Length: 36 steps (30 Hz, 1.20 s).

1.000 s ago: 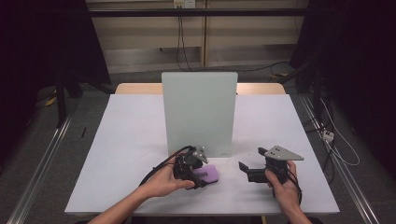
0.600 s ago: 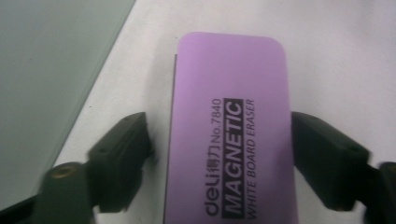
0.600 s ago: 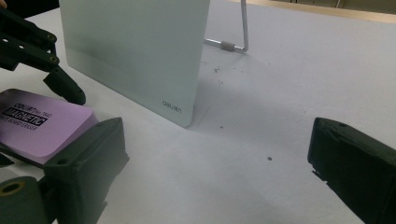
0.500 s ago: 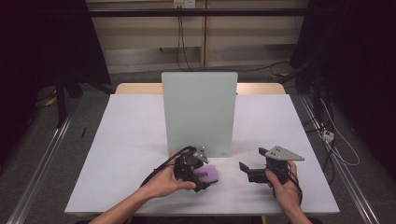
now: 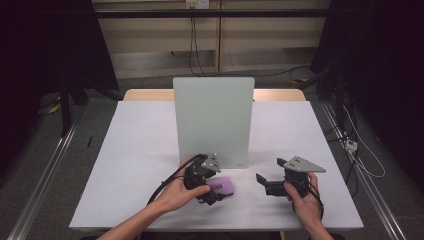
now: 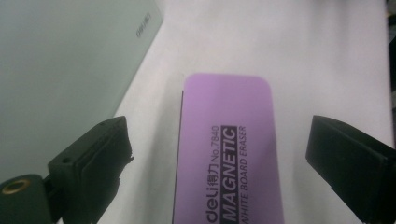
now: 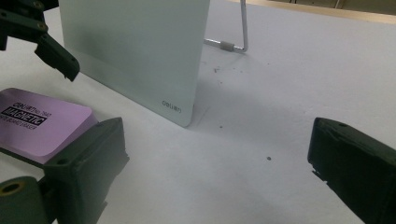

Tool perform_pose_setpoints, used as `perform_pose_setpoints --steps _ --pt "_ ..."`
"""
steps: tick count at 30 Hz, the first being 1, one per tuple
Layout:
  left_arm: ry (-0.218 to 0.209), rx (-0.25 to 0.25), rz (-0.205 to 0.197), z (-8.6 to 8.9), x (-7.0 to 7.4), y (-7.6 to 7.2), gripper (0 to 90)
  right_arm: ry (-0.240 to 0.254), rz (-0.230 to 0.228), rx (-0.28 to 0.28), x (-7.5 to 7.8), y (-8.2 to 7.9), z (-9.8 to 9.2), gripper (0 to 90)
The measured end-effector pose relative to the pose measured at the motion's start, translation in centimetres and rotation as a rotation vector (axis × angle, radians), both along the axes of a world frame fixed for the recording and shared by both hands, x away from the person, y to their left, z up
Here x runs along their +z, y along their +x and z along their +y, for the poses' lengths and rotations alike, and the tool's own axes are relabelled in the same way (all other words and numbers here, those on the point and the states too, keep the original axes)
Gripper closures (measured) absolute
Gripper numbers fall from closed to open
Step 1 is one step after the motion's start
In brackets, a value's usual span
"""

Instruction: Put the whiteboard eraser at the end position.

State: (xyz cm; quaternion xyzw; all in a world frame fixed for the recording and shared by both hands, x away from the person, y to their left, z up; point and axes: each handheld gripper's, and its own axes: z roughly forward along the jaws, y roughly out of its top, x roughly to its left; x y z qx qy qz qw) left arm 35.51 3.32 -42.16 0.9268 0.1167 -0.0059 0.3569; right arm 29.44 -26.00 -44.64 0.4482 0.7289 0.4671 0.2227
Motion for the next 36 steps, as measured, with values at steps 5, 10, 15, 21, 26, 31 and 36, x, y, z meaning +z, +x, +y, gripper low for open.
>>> perform_pose_setpoints --steps 5,10,15,21,26,31,36 --pt "-0.074 0.115 -0.054 1.3 1.1 0.5 6.7 0.002 0.002 0.0 0.0 0.0 0.0 4.2" --pt "-0.145 0.187 -0.099 2.9 1.7 0.7 6.7 -0.004 0.002 0.002 -0.1 0.1 0.1 4.2" --pt "-0.228 0.268 -0.125 4.7 2.4 0.9 6.7 -0.005 0.005 -0.002 -0.1 0.1 0.1 4.3" --pt "-0.27 0.309 -0.131 6.7 2.9 0.9 6.5 -0.01 0.005 -0.003 -0.1 0.0 0.2 4.3" --pt "-0.295 0.366 -0.141 8.4 2.8 0.5 6.3 -0.012 0.011 -0.007 -0.2 0.0 0.1 4.3" --pt "-0.289 0.427 -0.162 10.2 2.7 0.4 6.4 -0.012 0.013 -0.008 -0.2 -0.1 0.1 4.3" --pt "-0.288 0.437 -0.2 11.3 2.7 -0.6 6.4 -0.012 0.015 -0.017 -0.2 -0.2 0.0 4.3"
